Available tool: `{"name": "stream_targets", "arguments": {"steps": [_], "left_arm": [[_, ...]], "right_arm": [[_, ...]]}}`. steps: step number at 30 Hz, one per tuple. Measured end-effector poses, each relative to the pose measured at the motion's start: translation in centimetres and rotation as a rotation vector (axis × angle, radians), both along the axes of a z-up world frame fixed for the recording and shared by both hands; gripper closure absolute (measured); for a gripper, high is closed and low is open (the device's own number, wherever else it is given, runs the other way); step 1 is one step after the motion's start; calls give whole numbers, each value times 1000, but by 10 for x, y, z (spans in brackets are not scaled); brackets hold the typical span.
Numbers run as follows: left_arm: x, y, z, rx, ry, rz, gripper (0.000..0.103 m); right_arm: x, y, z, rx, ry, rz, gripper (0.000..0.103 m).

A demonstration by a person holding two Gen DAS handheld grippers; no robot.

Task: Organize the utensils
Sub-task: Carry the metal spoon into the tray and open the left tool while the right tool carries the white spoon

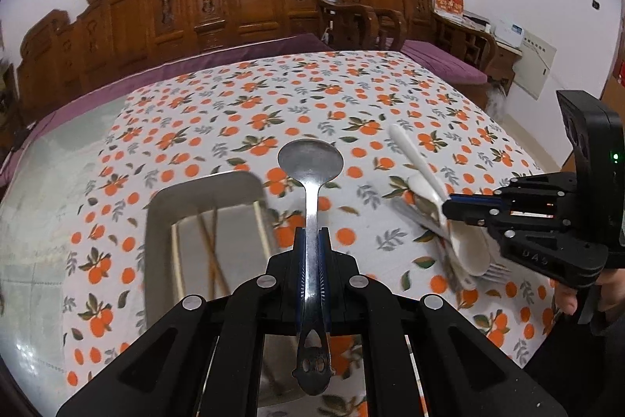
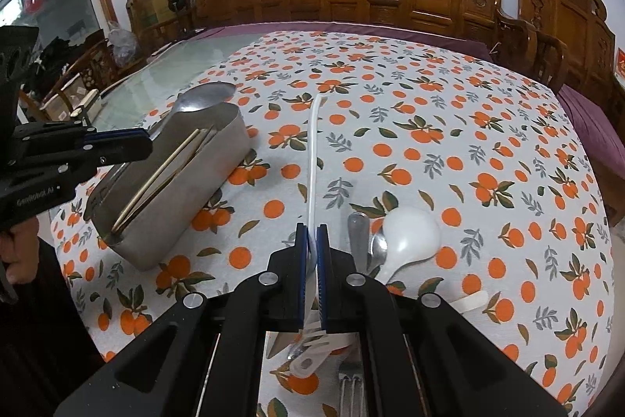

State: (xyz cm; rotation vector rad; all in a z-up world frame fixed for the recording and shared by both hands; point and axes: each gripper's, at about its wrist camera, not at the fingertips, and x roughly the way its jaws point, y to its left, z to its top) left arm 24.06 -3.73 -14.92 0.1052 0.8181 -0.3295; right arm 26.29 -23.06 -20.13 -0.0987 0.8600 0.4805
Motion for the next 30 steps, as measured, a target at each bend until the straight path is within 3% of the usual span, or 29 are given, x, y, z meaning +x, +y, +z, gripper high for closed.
{"name": "stream_targets", "arguments": {"steps": [16,30], "left_arm": [[15,60,-32,-28,81,122,97],[31,72,-58,-6,159,158,97]], "right_arm": [[-5,13,-6,-16,7,21,97],[-11,22,-9,-29,12,30,97]]}}
